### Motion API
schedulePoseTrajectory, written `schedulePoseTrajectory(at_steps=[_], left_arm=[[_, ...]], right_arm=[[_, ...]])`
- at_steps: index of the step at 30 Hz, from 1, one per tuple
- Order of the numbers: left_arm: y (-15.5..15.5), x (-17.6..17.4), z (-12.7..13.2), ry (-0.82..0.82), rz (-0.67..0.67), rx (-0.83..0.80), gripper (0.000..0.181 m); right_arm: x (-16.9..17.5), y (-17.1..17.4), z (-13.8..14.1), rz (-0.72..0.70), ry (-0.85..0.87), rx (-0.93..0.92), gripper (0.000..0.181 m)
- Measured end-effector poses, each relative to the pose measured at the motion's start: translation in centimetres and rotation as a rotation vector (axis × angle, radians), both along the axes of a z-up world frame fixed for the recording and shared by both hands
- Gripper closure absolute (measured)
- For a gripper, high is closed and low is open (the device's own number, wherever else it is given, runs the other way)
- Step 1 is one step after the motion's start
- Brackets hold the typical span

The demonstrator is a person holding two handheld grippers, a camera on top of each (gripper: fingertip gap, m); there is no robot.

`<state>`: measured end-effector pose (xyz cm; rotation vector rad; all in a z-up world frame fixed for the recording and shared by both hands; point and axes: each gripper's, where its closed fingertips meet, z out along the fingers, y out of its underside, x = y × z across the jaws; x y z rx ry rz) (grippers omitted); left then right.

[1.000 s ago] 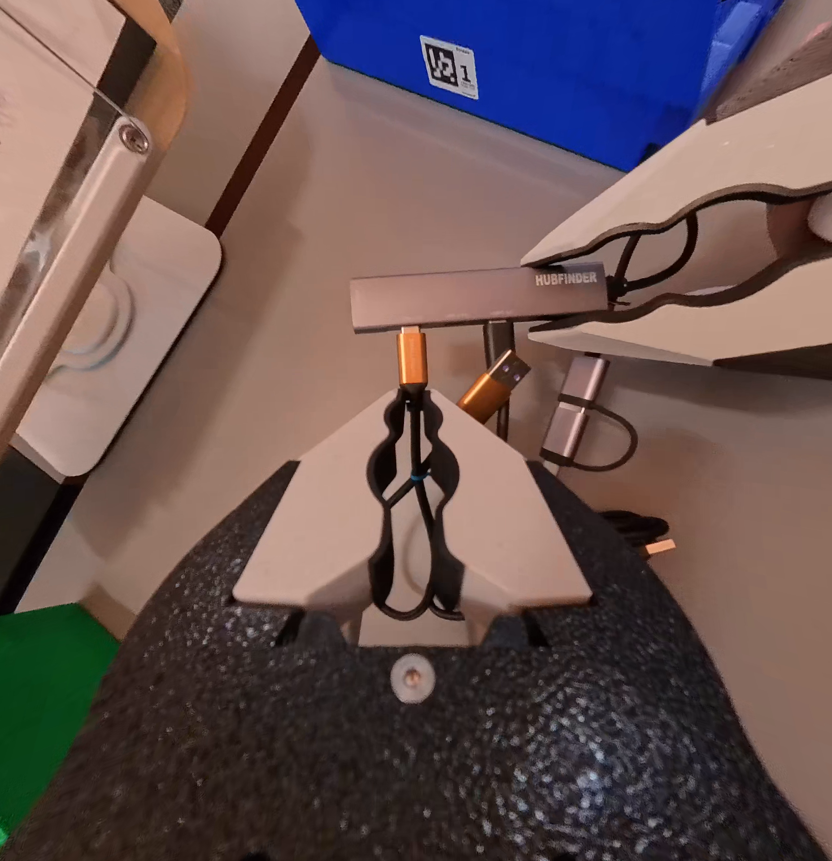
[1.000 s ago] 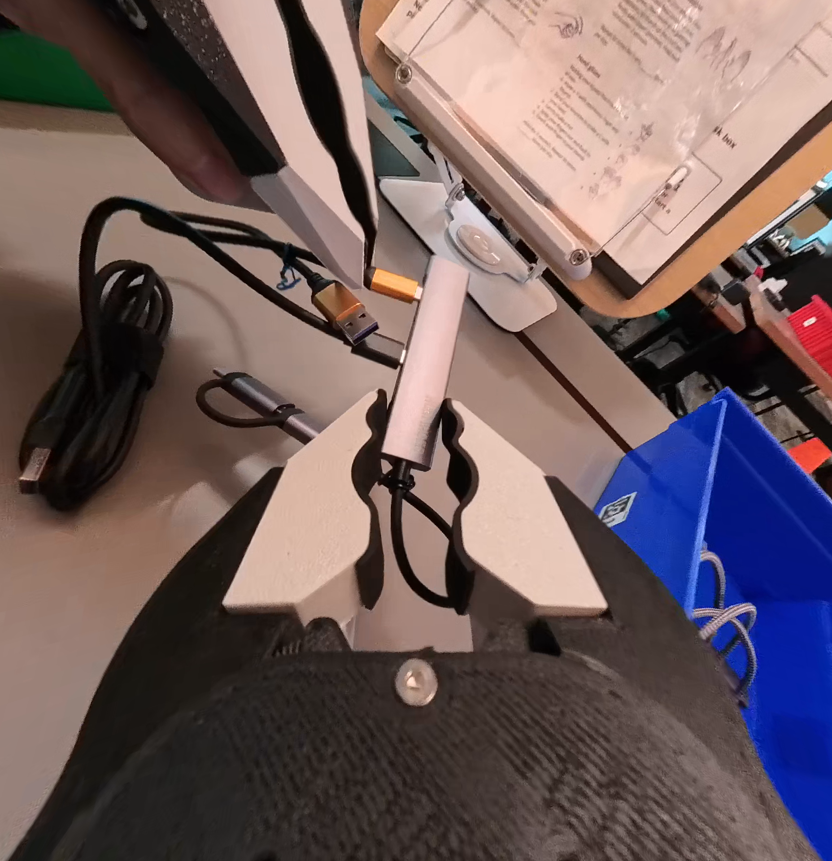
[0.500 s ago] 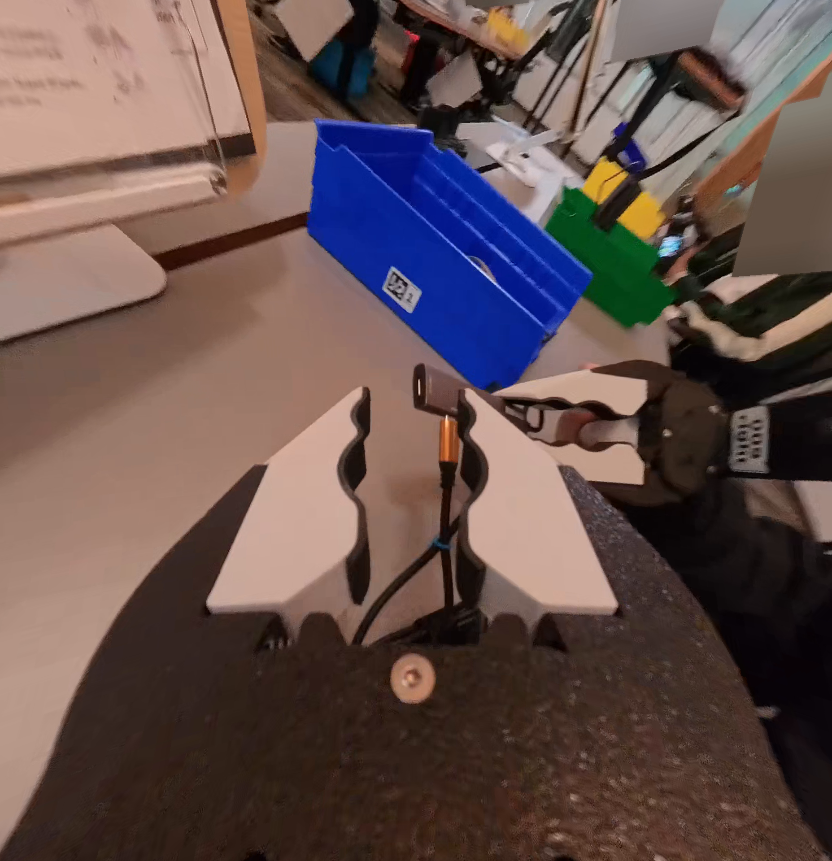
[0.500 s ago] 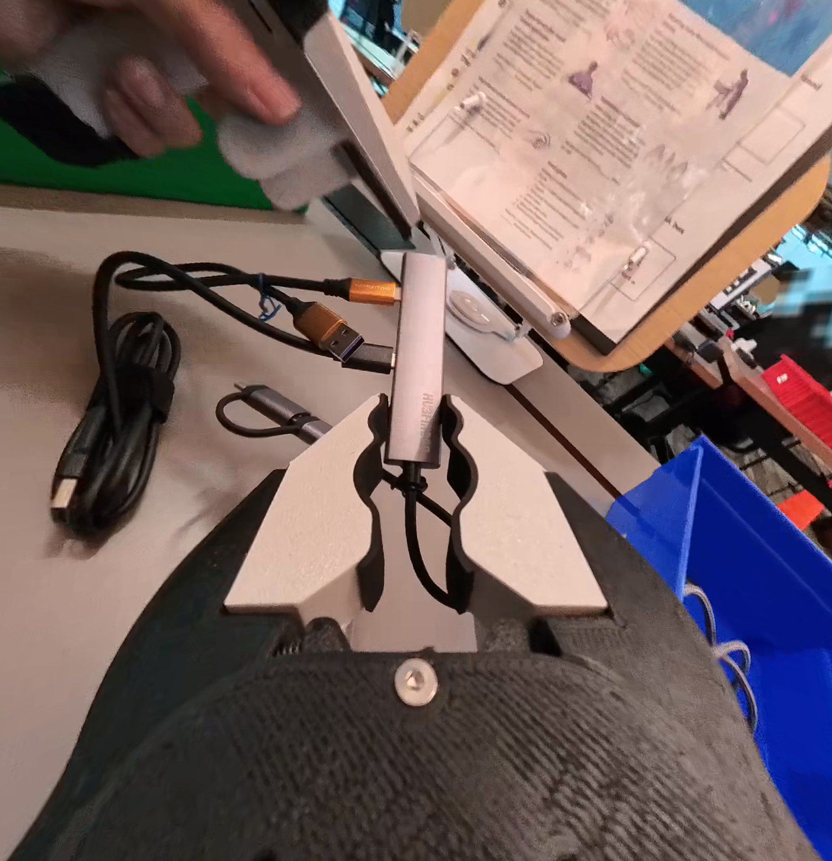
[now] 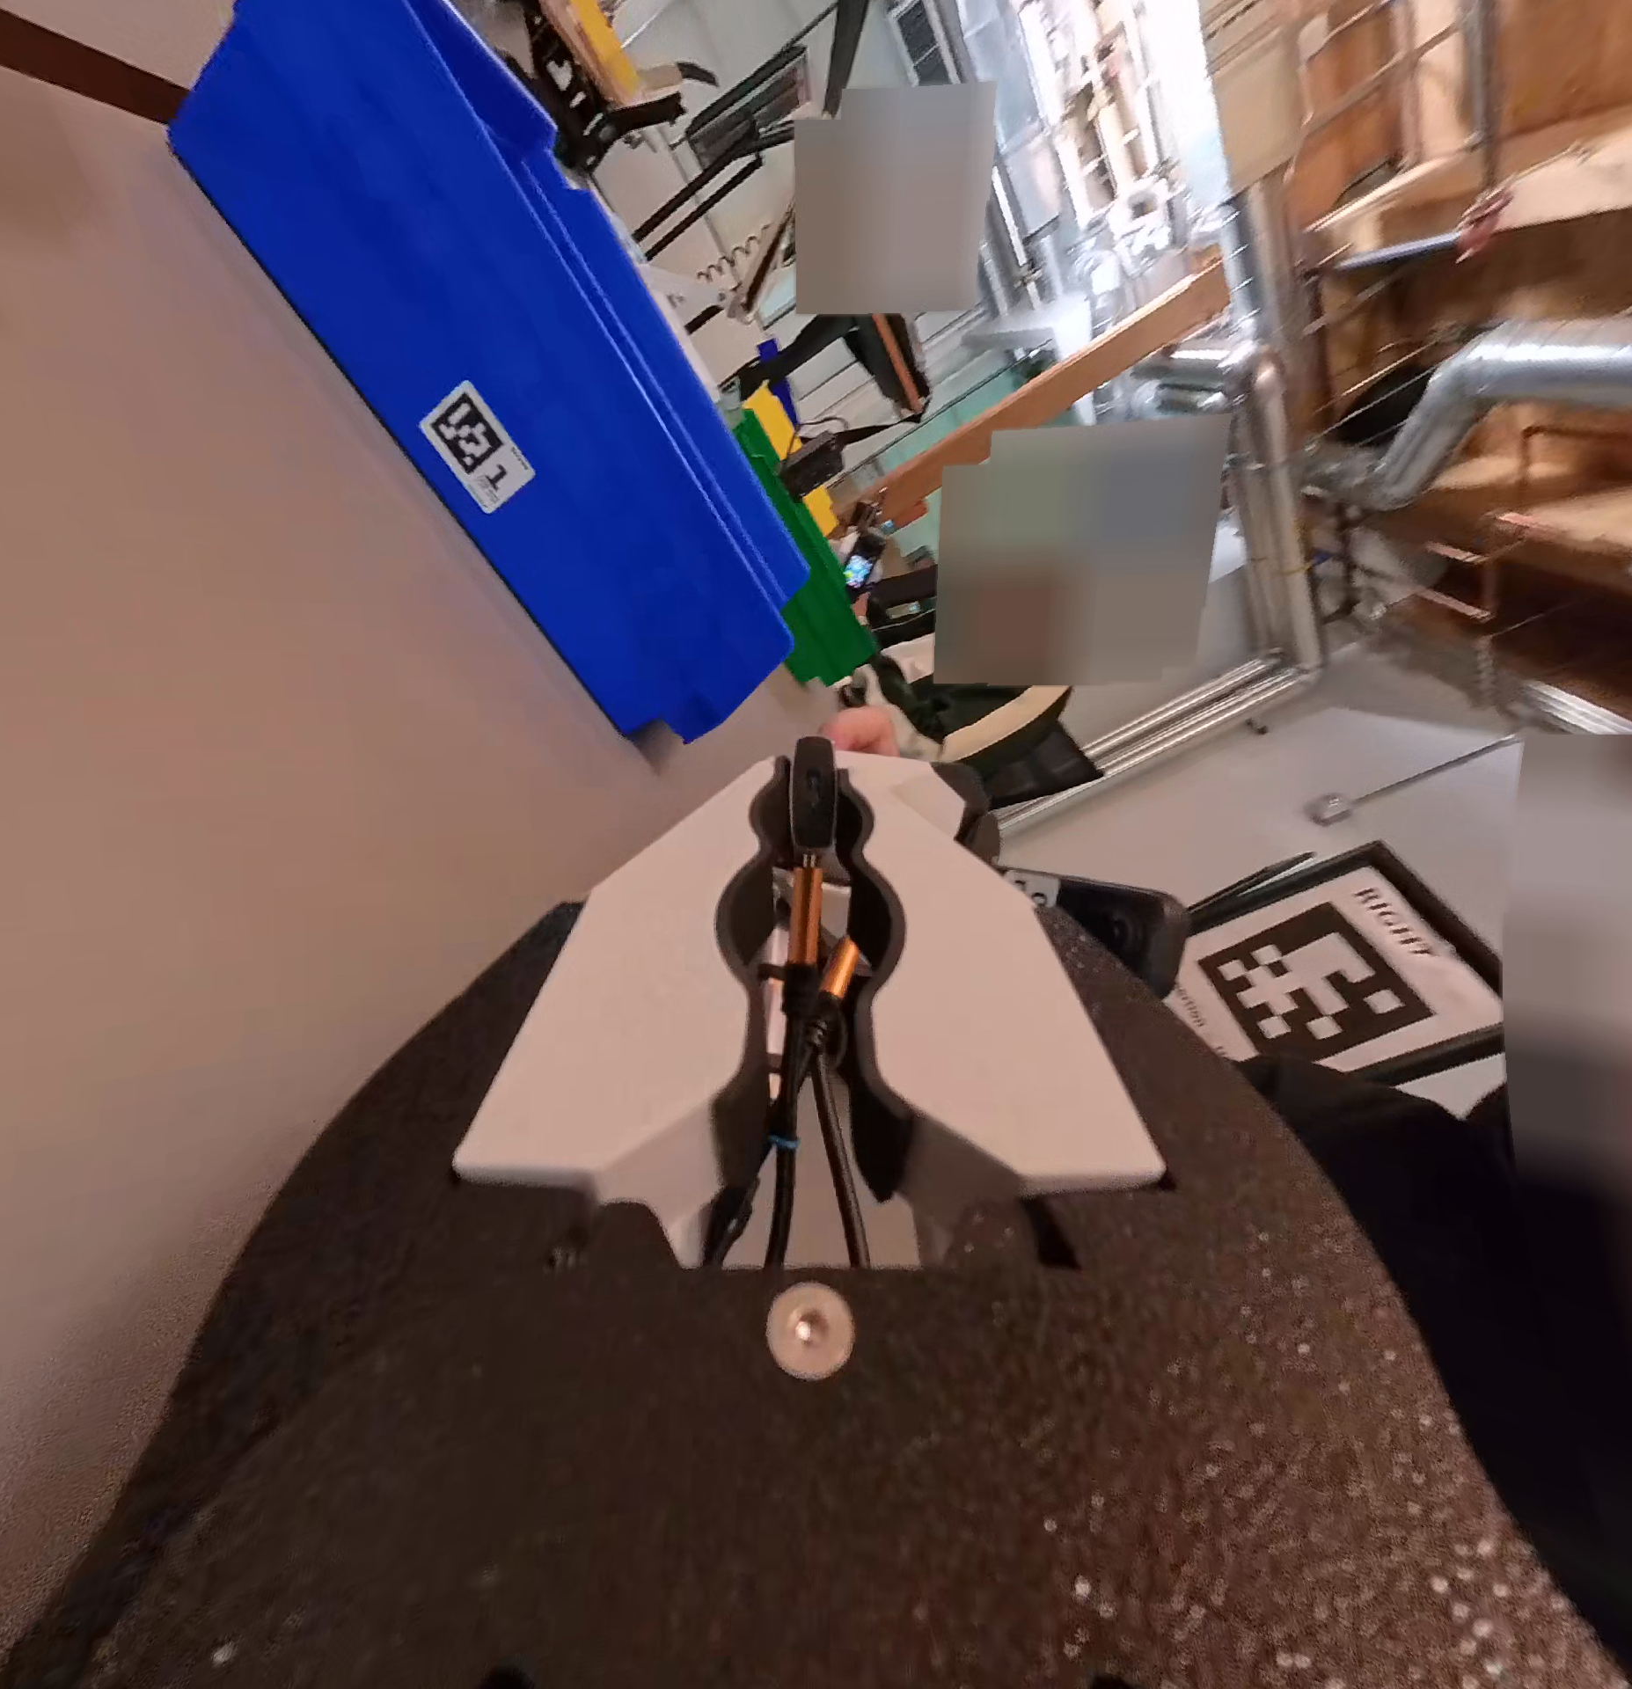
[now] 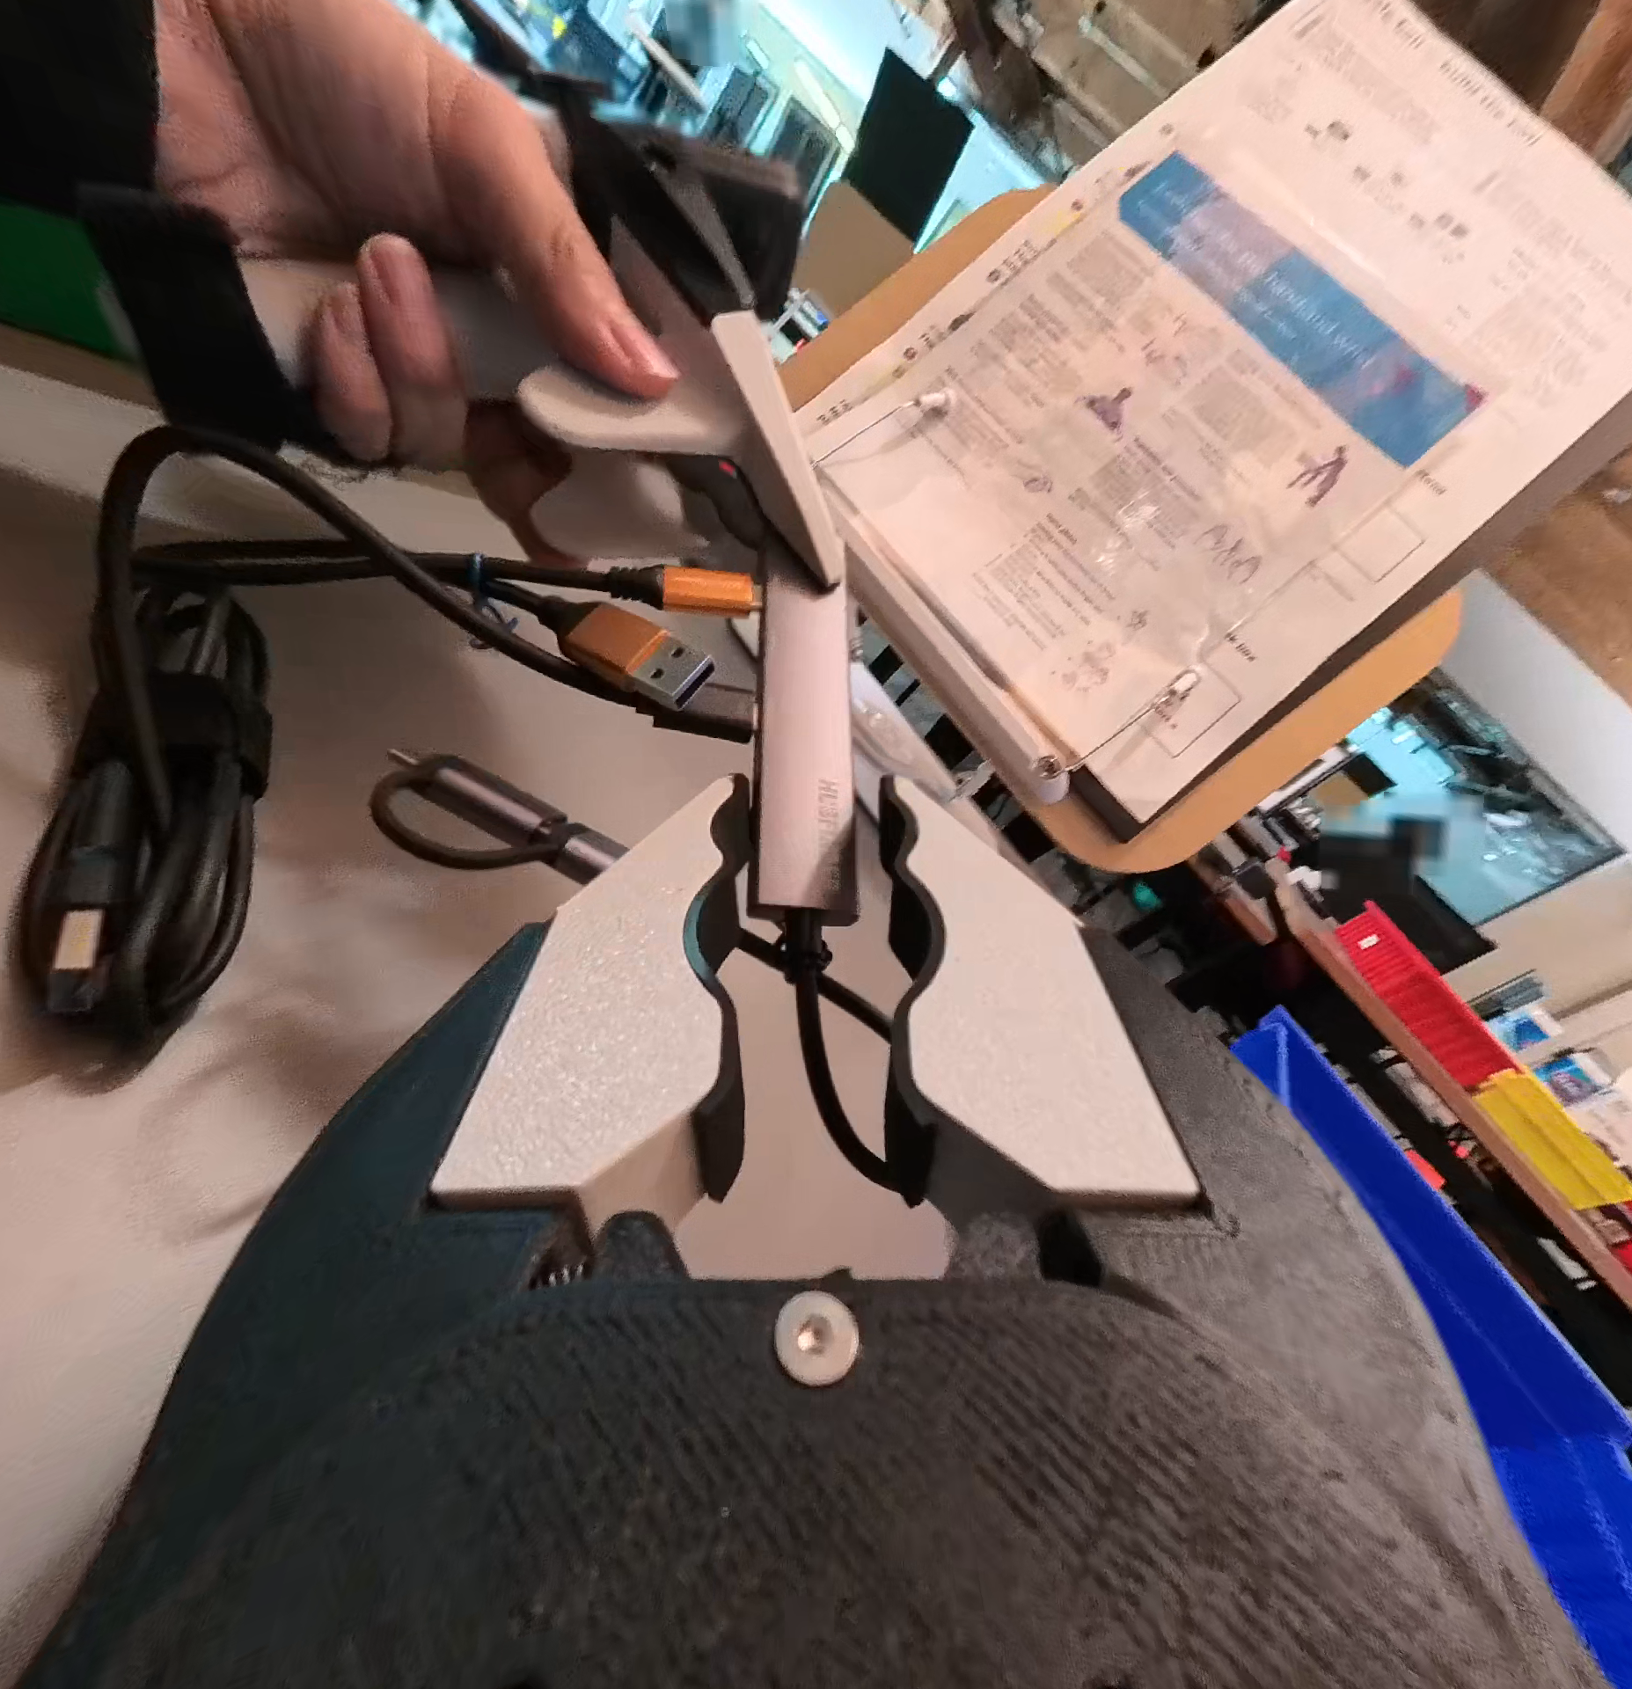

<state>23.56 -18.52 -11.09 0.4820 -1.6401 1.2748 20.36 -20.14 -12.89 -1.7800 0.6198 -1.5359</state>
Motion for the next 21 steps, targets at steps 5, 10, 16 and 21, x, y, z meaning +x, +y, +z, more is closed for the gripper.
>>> schedulePoseTrajectory(at_steps=[5,10,16,21], left_arm=[[-0.1,-0.1,-0.1,0.07,-0.016,-0.022,0.175],[-0.1,0.9,-0.7,0.082,0.026,-0.001,0.175],[-0.1,-0.2,-0.1,0.08,-0.023,-0.021,0.175],[-0.2,-0.3,-0.2,0.113,-0.034,-0.031,0.175]], right_arm=[[-0.2,-0.2,1.2,-0.018,-0.113,-0.057,0.14],[-1.5,0.4,3.2,0.059,-0.186,-0.079,0.116],[-0.3,0.4,-0.3,0.095,-0.008,0.061,0.119],[-0.4,0.7,0.0,0.146,0.005,0.201,0.143]])
